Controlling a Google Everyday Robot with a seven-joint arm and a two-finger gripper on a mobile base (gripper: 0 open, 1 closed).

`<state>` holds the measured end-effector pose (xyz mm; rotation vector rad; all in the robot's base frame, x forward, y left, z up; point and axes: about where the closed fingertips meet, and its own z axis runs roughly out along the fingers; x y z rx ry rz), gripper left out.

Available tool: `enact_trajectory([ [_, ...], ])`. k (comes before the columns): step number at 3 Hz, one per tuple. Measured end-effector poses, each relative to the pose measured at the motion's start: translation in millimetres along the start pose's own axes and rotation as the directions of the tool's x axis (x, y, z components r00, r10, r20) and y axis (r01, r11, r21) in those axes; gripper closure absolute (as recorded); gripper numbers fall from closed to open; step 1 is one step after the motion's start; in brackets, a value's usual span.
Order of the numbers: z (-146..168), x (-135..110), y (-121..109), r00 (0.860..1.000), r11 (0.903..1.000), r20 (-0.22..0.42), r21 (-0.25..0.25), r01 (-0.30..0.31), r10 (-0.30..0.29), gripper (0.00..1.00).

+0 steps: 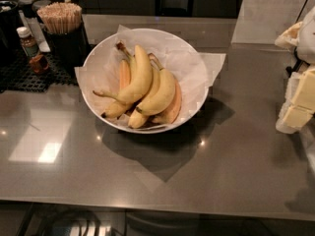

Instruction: Pick banana from white bowl

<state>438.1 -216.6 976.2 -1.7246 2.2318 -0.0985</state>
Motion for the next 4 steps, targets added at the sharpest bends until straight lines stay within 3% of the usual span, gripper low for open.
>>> enact_trajectory([
  [1,0,0,0,1.000,1.0000,0.000,0.000,0.000,0.000,0.00],
  [2,2,-15,-4,0.999,0.9991,0.028,-0.006,0.043,-0.042,0.00],
  [3,9,-43,-9,0.989,0.9921,0.083,-0.025,0.123,-0.120,0.00],
  [4,20,-71,-14,0.968,0.9792,0.169,-0.048,0.197,-0.187,0.00],
])
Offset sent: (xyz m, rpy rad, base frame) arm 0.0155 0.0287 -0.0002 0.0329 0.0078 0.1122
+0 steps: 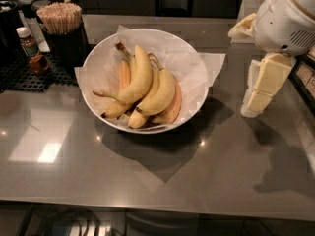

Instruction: Pick banana from white bowl

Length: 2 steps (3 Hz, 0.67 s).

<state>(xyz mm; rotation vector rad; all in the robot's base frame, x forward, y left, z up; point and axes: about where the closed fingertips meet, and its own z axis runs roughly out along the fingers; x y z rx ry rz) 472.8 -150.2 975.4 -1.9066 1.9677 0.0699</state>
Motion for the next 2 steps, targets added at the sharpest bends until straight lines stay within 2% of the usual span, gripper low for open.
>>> enact_trajectory([
  [1,15,-35,-9,0.993,0.9961,0.086,-0.032,0.082,-0.079,0.00],
  [2,31,-61,-19,0.980,0.9885,0.151,-0.061,0.138,-0.128,0.00],
])
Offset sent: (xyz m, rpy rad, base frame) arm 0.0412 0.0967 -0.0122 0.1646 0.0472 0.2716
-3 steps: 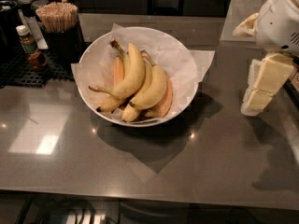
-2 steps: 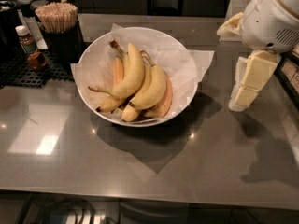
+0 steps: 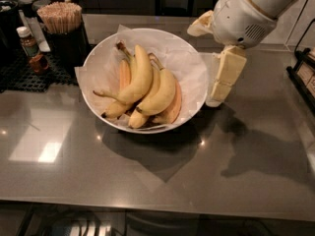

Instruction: Pick banana from white bowl

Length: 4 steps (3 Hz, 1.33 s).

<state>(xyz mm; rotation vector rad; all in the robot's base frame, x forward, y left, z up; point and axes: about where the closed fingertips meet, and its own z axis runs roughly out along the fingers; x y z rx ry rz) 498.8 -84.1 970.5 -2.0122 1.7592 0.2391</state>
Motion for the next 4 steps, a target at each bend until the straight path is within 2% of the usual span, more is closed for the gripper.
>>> enact_trajectory([
  [1,28,-14,-23,0.998,0.9978,0.039,-0.052,0.041,-0.039,0.00],
  [2,63,-22,-49,0.996,0.9912,0.069,-0.117,0.061,-0.053,0.00],
  [3,95,-31,-63,0.994,0.9812,0.080,-0.173,0.086,-0.073,0.00],
  [4,115,-47,-64,0.991,0.9702,0.058,-0.206,0.128,-0.118,0.00],
])
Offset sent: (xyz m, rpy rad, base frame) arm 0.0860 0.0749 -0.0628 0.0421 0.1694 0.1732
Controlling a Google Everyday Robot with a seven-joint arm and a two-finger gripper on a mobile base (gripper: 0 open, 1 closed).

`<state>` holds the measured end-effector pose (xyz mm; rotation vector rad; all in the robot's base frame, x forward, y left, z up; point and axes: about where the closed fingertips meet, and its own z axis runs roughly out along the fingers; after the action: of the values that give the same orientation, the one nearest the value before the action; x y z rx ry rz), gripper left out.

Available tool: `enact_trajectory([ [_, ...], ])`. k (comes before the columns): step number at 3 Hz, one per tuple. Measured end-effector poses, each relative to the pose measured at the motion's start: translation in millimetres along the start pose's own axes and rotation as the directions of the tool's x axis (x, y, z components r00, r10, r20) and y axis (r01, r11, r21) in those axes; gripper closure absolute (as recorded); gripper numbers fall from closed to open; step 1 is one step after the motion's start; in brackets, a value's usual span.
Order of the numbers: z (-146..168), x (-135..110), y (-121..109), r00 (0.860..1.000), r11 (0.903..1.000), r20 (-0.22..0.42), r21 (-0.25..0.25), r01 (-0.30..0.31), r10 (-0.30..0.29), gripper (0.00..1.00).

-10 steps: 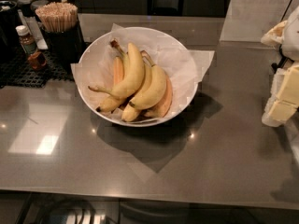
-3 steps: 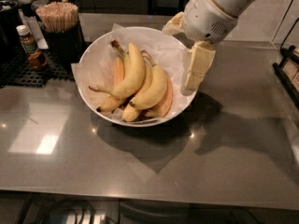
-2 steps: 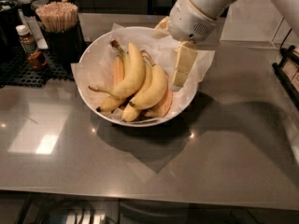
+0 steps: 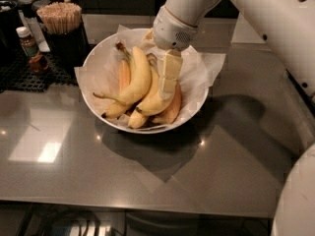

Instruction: Pick banana from white bowl

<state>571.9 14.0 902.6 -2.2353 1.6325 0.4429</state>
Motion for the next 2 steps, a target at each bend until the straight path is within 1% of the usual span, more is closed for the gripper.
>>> enact_trajectory([
  [1,1.3,-1.6,-2.5,1.000,1.0000,0.003,0.007,0.002,-0.002,0.00],
  [2,-6.6,-3.2,2.7,0.999,0.9987,-0.026,0.042,-0.028,0.030,0.00],
])
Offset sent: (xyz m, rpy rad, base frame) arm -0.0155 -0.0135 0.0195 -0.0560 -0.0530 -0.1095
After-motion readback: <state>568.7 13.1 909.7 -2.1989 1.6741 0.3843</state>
